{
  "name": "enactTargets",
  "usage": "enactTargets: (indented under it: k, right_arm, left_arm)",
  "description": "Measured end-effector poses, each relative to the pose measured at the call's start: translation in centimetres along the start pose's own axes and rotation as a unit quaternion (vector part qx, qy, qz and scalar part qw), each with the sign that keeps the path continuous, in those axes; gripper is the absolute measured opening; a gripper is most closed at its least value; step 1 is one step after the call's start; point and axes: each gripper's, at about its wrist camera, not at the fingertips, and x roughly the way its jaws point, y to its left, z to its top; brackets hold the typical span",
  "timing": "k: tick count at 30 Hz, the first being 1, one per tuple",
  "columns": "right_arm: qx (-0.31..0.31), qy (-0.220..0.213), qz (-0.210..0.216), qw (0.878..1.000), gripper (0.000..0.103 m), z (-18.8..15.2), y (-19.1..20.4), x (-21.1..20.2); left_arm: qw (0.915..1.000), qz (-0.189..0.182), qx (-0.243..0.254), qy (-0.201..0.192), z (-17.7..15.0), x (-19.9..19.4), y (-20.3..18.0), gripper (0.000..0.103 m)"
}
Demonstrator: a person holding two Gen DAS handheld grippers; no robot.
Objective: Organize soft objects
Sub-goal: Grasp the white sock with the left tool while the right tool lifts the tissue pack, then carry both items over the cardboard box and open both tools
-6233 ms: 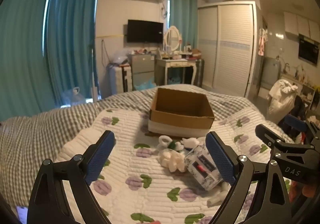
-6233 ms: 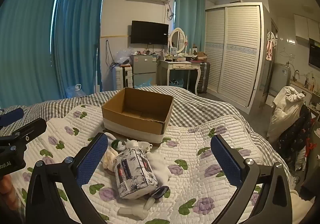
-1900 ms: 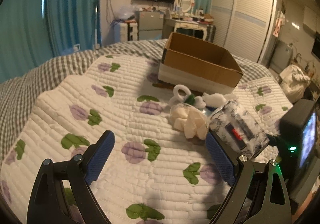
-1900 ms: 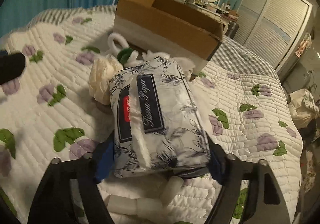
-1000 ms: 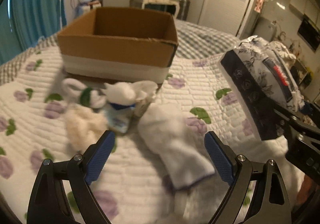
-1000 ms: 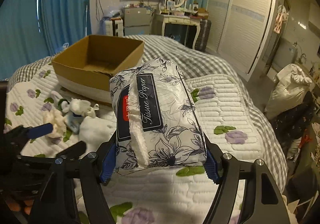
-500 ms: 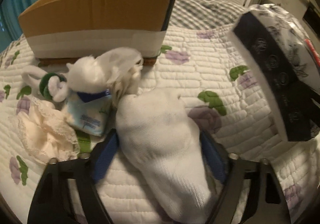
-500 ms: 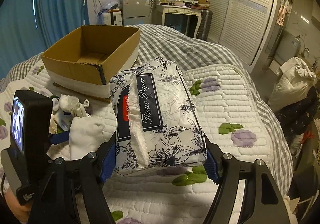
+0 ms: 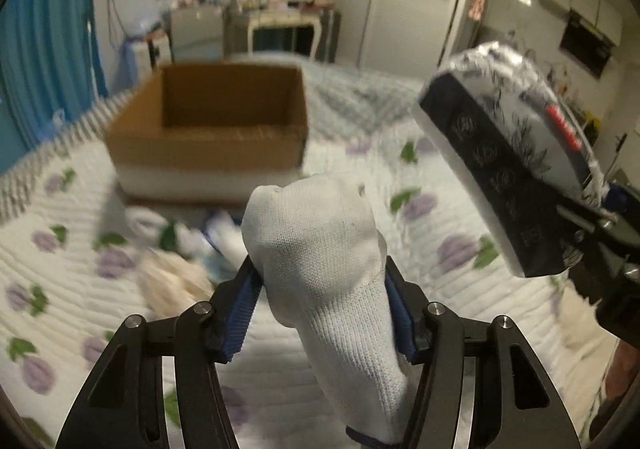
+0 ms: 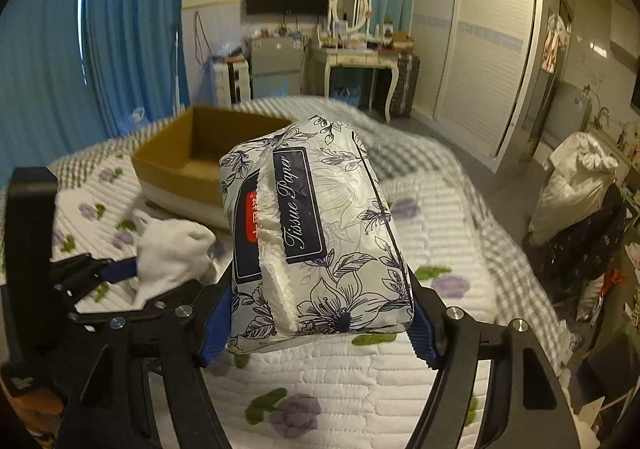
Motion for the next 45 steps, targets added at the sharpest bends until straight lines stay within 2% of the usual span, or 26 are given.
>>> enactTargets:
  k: [3, 7, 11, 15, 20, 24, 29, 34, 37, 40, 41, 43, 45]
  right_arm:
    - [-0.004, -0.029, -0.004, 1.000, 0.072, 1.4, 0.5, -2.7]
    - [-0.004, -0.057, 0.004, 0.998, 0.072, 3.3, 1.2, -4.9]
    - [-0.001, -0.071, 0.025, 0.997, 0.072, 5.3, 2.3, -5.3]
    - [-0.004, -0.071, 0.058, 0.996, 0.072, 8.2, 4.0, -3.3]
    - [0.003, -0.059, 0.093, 0.994, 0.072, 12.1, 5.6, 2.6]
    - [0.013, -0.038, 0.111, 0.993, 0.072, 14.1, 6.2, 8.7]
    - [0.017, 0.001, 0.111, 0.994, 0.072, 14.7, 5.8, 16.8]
    - [0.011, 0.040, 0.110, 0.993, 0.072, 14.1, 5.9, 22.9]
    - [0.012, 0.048, 0.115, 0.992, 0.073, 14.0, 5.7, 24.5]
    - [0.013, 0.043, 0.112, 0.993, 0.080, 13.9, 5.3, 24.5]
    - [0.018, 0.041, 0.109, 0.993, 0.083, 13.8, 5.2, 24.3]
    - [0.032, 0.032, 0.102, 0.994, 0.086, 13.8, 4.9, 23.3]
    - [0.038, 0.017, 0.096, 0.995, 0.087, 14.1, 4.7, 21.8]
  left_arm:
    - [0.9994, 0.004, -0.002, -0.033, 1.6, -3.4, 0.9, 0.057]
    - [0.9966, 0.031, 0.005, -0.076, 4.1, -6.4, 2.3, 0.057]
    - [0.9942, 0.042, -0.001, -0.099, 6.6, -6.9, 4.5, 0.057]
    - [0.9919, 0.049, 0.009, -0.117, 8.3, -6.6, 6.1, 0.057]
    - [0.9925, 0.037, 0.006, -0.116, 11.5, -3.3, 9.1, 0.057]
    - [0.9938, 0.041, 0.008, -0.103, 13.9, 1.1, 11.2, 0.057]
    - [0.9957, 0.035, 0.018, -0.083, 15.4, 6.8, 12.9, 0.057]
    - [0.9957, 0.061, 0.039, -0.058, 15.4, 11.7, 12.9, 0.057]
    - [0.9950, 0.072, 0.043, -0.054, 15.0, 13.3, 12.7, 0.058]
    - [0.9960, 0.068, 0.023, -0.053, 15.0, 13.6, 13.2, 0.067]
    - [0.9969, 0.063, 0.012, -0.045, 15.1, 13.6, 13.6, 0.073]
    - [0.9981, 0.052, -0.009, -0.032, 15.5, 13.3, 14.2, 0.073]
    - [0.9972, 0.065, -0.008, -0.036, 15.8, 12.2, 14.3, 0.073]
